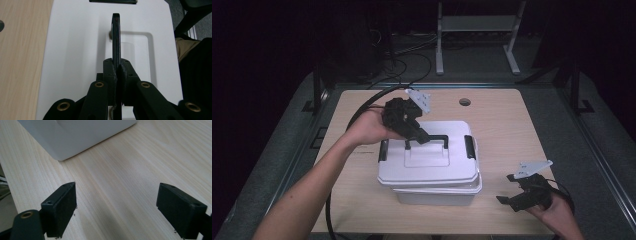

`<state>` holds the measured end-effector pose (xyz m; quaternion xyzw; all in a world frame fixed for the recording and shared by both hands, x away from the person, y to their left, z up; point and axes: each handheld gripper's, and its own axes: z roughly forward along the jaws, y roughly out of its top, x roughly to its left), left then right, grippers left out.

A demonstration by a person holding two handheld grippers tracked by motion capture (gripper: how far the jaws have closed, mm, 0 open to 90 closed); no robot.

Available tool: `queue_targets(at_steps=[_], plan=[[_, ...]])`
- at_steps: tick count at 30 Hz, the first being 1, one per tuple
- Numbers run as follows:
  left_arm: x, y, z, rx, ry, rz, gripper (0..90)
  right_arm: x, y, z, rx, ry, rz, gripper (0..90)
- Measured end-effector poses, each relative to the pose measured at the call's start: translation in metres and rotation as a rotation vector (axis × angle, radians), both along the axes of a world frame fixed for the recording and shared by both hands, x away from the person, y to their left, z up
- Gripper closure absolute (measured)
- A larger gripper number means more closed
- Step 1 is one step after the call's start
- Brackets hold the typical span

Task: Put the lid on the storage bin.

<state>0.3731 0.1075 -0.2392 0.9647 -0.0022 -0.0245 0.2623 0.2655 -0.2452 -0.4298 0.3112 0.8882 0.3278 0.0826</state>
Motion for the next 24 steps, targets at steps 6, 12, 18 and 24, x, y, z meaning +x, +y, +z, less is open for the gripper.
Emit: queue_targets(at_steps=[6, 12, 18, 24], plan=[[0.003, -0.014, -0.013, 0.009, 0.020, -0.014, 84.7, -0.002, 0.001, 0.001, -0.006, -0.005, 0.003, 15.8], [0.005, -0.020, -0.022, 0.027, 0.026, -0.016, 84.7, -0.002, 0.002, 0.001, -0.010, -0.008, 0.007, 15.9], [0.004, -0.025, -0.028, 0.043, 0.033, -0.028, 84.7, -0.002, 0.002, 0.001, -0.011, -0.008, 0.006, 15.9], [0.003, -0.027, -0.034, 0.056, 0.032, -0.034, 84.6, -0.003, 0.001, 0.002, -0.005, -0.011, 0.001, 15.8]])
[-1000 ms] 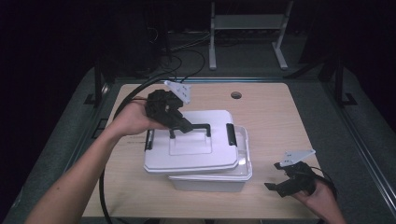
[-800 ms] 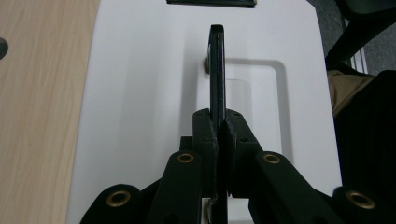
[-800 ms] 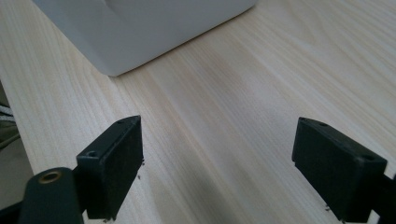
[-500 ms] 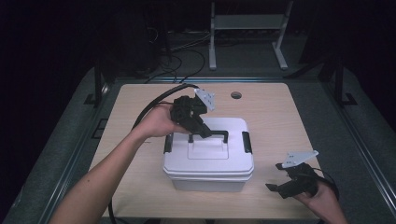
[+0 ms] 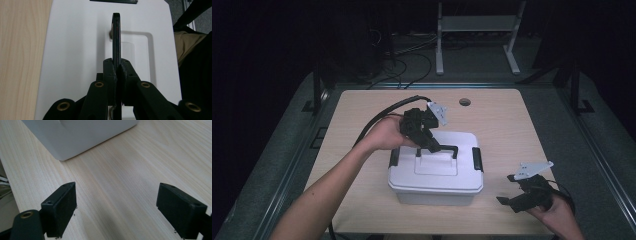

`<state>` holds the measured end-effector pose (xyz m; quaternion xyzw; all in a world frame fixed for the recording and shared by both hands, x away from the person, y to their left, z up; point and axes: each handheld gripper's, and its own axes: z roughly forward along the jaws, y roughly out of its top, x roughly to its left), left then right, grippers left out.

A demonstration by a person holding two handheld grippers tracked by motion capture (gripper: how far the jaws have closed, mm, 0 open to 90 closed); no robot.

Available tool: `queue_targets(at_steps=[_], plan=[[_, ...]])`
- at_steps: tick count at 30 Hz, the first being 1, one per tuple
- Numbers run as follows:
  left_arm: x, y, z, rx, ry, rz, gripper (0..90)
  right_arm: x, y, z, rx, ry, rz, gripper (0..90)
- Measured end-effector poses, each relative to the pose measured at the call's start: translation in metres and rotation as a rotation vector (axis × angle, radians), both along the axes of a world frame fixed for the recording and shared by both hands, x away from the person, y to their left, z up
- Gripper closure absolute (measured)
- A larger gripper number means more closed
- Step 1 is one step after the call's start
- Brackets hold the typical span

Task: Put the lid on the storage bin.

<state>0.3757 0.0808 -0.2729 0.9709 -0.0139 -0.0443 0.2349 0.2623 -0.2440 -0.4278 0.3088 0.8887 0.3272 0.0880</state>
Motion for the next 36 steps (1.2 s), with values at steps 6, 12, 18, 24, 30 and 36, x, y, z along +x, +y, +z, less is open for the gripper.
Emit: queue_targets(at_steps=[6, 12, 18, 24, 30, 36], plan=[[0.002, 0.005, -0.006, -0.010, 0.011, 0.005, 84.5, 0.000, 0.000, 0.000, -0.001, 0.000, -0.001, 15.9], [0.001, 0.005, -0.006, -0.008, 0.006, 0.006, 84.3, 0.001, 0.002, -0.001, -0.006, 0.000, 0.004, 15.9], [-0.002, 0.008, -0.002, -0.032, 0.021, 0.002, 72.9, 0.000, 0.001, 0.000, -0.004, -0.003, 0.001, 15.8], [-0.004, 0.017, 0.005, -0.059, 0.008, 0.018, 60.0, 0.000, 0.001, 0.000, -0.002, -0.003, 0.000, 15.8], [-0.010, 0.026, 0.008, -0.063, -0.009, 0.021, 53.0, 0.000, 0.002, 0.000, -0.003, -0.004, -0.005, 15.8], [-0.014, 0.037, 0.014, -0.070, -0.029, 0.024, 52.6, -0.001, 0.004, 0.000, -0.008, -0.010, -0.003, 15.8]])
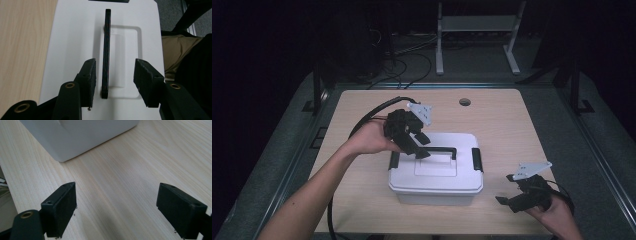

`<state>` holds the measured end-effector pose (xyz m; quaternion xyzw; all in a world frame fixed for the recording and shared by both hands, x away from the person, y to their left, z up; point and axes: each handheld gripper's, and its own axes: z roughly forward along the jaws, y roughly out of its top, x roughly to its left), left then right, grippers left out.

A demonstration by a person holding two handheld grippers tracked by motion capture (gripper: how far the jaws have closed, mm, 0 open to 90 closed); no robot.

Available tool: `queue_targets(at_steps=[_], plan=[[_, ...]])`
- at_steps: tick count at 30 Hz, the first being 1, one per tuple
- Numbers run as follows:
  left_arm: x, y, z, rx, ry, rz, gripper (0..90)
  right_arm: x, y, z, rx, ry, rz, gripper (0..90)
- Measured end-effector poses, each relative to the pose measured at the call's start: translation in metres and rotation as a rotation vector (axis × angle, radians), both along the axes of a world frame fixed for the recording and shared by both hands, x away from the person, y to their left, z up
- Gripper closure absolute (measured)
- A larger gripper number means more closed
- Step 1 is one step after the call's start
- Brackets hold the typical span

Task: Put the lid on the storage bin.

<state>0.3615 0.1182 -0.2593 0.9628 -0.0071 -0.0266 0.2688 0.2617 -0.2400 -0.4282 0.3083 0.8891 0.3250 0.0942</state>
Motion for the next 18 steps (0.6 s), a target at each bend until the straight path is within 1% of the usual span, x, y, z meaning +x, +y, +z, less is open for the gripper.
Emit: queue_targets(at_steps=[2, 4, 7, 11, 15, 18], plan=[[-0.001, 0.004, 0.001, -0.010, -0.008, 0.005, 52.6, 0.000, 0.000, 0.000, 0.000, 0.001, 0.001, 15.8], [-0.001, 0.009, 0.000, -0.026, -0.002, 0.012, 52.6, 0.000, 0.000, 0.000, 0.001, 0.001, 0.001, 15.8], [-0.001, 0.015, -0.003, -0.027, -0.011, 0.027, 51.1, 0.000, 0.000, 0.000, 0.002, -0.001, -0.002, 15.8], [-0.002, 0.023, -0.005, -0.056, -0.010, 0.038, 49.6, -0.001, -0.001, 0.002, 0.005, -0.005, -0.010, 15.8], [-0.003, 0.032, -0.006, -0.068, -0.017, 0.049, 48.6, -0.001, -0.001, 0.002, 0.007, -0.011, -0.014, 15.8], [-0.004, 0.040, -0.005, -0.066, -0.028, 0.063, 48.0, 0.000, 0.000, 0.002, 0.001, -0.007, -0.016, 15.8]])
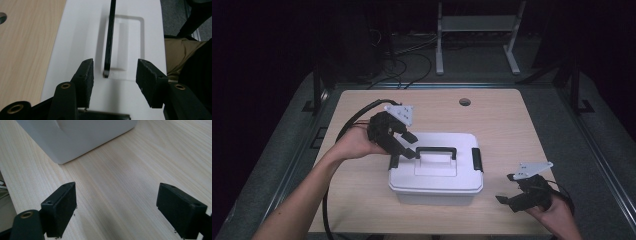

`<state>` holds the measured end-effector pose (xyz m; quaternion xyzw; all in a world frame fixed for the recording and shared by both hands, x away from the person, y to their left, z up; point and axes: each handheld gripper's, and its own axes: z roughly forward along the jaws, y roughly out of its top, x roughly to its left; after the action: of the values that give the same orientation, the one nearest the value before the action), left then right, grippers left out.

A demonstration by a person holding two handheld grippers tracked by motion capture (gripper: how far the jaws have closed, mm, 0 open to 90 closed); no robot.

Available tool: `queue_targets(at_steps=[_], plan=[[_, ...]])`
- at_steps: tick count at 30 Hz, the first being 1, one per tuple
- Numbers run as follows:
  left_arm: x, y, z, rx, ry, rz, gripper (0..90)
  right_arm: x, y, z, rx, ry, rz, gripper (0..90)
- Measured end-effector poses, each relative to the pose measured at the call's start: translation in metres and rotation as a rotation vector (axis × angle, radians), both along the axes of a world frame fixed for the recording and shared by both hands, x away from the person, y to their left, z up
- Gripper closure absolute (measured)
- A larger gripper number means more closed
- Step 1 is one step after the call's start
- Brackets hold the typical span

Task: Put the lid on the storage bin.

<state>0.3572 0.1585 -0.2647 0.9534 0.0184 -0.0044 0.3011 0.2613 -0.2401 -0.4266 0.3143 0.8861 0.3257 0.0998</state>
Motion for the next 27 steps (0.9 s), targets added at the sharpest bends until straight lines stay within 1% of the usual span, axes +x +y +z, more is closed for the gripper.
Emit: queue_targets(at_steps=[2, 5, 9, 14, 15, 17, 21, 27], plan=[[-0.001, 0.004, 0.001, 0.002, -0.007, 0.007, 47.6, 0.000, 0.000, -0.001, -0.001, 0.000, 0.000, 15.8], [-0.003, 0.011, 0.003, -0.013, -0.014, 0.017, 47.0, 0.001, 0.001, -0.001, 0.000, 0.003, -0.002, 15.8], [-0.003, 0.020, 0.003, -0.017, -0.015, 0.036, 45.9, 0.000, 0.000, 0.000, -0.007, 0.000, -0.004, 15.8], [-0.003, 0.033, 0.000, -0.024, -0.014, 0.045, 45.1, 0.001, -0.001, 0.000, -0.007, 0.000, -0.011, 15.2], [-0.004, 0.035, -0.001, -0.034, -0.009, 0.055, 45.1, 0.001, -0.001, 0.000, -0.007, 0.003, -0.011, 15.2], [-0.004, 0.038, -0.002, -0.030, -0.013, 0.063, 44.7, 0.001, -0.001, 0.000, -0.009, 0.004, -0.012, 15.2], [-0.006, 0.046, -0.005, -0.041, -0.005, 0.079, 44.2, 0.001, -0.001, 0.000, -0.008, 0.003, -0.011, 15.2], [-0.007, 0.064, -0.014, -0.050, 0.004, 0.106, 44.1, 0.002, -0.002, 0.000, -0.008, 0.004, -0.015, 15.2]])
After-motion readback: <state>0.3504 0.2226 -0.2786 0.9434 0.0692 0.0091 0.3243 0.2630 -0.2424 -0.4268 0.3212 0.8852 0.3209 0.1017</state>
